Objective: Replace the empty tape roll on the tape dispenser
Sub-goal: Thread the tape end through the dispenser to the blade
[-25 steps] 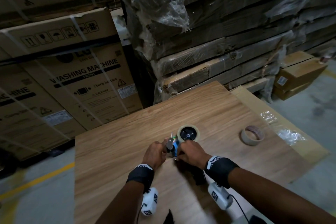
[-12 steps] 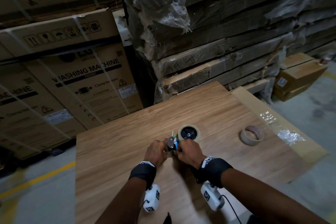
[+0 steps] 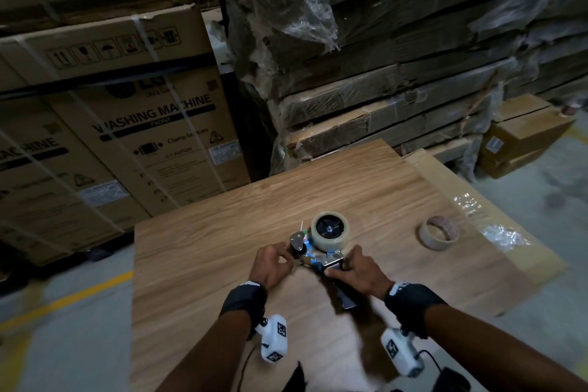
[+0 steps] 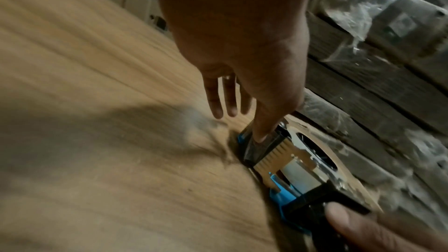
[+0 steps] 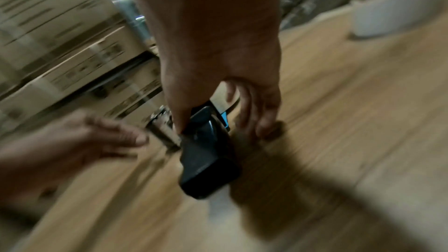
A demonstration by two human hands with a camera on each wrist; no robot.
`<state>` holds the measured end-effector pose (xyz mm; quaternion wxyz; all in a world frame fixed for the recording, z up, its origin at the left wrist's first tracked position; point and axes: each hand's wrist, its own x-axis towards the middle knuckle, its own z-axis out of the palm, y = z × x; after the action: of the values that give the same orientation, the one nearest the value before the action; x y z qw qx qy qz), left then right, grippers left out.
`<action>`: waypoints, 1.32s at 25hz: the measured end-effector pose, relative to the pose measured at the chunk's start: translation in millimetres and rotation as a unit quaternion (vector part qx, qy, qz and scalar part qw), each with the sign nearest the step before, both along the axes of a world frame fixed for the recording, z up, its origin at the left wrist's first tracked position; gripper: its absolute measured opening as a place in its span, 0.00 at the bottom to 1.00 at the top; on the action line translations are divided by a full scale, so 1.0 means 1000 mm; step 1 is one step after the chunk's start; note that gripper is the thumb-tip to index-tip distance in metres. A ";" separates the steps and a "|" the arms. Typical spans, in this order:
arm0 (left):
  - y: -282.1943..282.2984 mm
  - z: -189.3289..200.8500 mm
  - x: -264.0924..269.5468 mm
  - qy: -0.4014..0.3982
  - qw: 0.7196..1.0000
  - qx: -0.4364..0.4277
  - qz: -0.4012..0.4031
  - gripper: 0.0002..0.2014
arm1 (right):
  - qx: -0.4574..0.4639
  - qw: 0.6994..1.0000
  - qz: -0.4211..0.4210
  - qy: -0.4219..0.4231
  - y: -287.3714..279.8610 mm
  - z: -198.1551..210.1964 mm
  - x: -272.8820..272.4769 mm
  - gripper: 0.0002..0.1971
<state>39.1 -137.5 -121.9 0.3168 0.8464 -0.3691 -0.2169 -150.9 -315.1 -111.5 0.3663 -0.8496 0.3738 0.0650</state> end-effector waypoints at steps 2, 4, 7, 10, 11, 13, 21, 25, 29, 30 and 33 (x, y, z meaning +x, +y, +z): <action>0.004 -0.004 -0.005 0.069 0.995 -0.022 0.072 0.06 | 0.068 0.996 0.000 0.049 -0.002 -0.005 0.001 0.32; 0.006 -0.007 -0.011 0.116 0.984 -0.046 0.126 0.06 | 0.109 0.993 0.025 0.043 0.001 -0.004 0.004 0.26; 0.006 -0.011 -0.015 0.152 0.973 -0.072 0.157 0.05 | 0.189 0.982 -0.006 0.005 0.005 -0.008 0.008 0.27; 0.005 -0.014 -0.014 0.176 0.960 -0.110 0.189 0.06 | 0.267 0.961 -0.058 -0.028 0.007 0.000 0.012 0.23; 0.004 -0.013 -0.014 0.186 0.953 -0.130 0.199 0.07 | 0.298 0.952 -0.065 -0.036 0.007 0.009 0.014 0.18; 0.000 -0.007 -0.017 0.221 0.934 -0.170 0.224 0.10 | 0.375 0.923 -0.064 -0.055 0.009 0.033 0.018 0.08; -0.016 0.015 -0.017 0.278 0.888 -0.249 0.268 0.04 | 0.474 0.876 -0.082 -0.031 0.002 0.071 0.034 0.04; -0.015 0.017 -0.014 0.246 0.908 -0.234 0.246 0.08 | 0.486 0.869 -0.090 -0.029 -0.001 0.076 0.030 0.05; -0.016 0.016 -0.012 0.254 0.909 -0.228 0.238 0.11 | 0.496 0.863 -0.093 -0.030 -0.007 0.077 0.023 0.08; -0.016 0.016 -0.012 0.240 0.913 -0.229 0.235 0.11 | 0.502 0.859 -0.096 -0.033 -0.008 0.078 0.022 0.10; -0.020 0.024 -0.020 0.159 0.931 -0.233 0.231 0.07 | 0.549 0.824 -0.131 -0.057 -0.005 0.085 0.023 0.07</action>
<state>19.5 -157.2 -97.5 0.6010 0.7649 -0.1487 -0.1775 -127.9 -320.2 -26.5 0.7977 -0.4535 0.3628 0.1627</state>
